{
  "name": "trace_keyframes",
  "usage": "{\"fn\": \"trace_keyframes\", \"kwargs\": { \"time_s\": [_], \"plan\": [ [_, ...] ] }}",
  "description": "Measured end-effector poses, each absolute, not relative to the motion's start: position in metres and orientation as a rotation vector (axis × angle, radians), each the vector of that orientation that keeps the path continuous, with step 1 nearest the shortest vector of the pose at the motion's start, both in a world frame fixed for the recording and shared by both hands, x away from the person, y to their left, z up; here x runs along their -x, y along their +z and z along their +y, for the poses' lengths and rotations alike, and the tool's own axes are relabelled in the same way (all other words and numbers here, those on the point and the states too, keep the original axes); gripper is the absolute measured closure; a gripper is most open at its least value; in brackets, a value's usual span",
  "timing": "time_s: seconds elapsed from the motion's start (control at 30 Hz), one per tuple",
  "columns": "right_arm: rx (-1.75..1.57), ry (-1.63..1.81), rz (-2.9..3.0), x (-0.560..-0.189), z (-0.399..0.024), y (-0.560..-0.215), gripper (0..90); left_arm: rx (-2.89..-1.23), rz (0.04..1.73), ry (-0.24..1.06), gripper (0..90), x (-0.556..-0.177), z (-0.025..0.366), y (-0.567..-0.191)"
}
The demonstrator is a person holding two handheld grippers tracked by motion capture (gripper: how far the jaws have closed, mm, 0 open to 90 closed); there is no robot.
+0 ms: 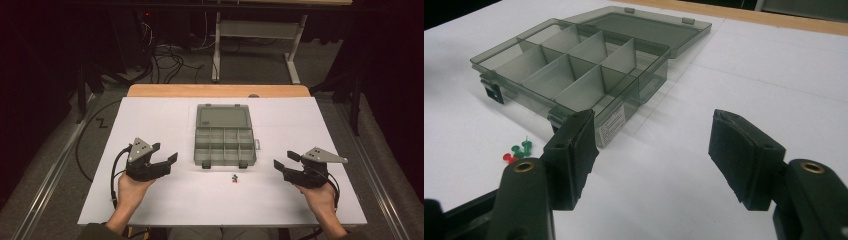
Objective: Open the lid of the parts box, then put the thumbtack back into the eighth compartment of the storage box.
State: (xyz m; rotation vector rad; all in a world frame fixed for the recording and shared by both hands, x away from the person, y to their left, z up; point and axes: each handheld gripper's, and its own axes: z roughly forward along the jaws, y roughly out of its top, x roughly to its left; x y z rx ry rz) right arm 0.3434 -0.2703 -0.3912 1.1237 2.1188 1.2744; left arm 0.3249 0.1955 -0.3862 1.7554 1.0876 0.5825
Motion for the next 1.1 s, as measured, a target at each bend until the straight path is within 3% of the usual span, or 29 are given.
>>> {"fn": "trace_keyframes", "kwargs": {
  "time_s": [1.1],
  "plan": [
    [-1.099,1.288,2.092,-0.339,-0.272,-0.406,33.0,-1.639,1.129,0.609,26.0,-0.308,0.216,-0.407]
  ]
}}
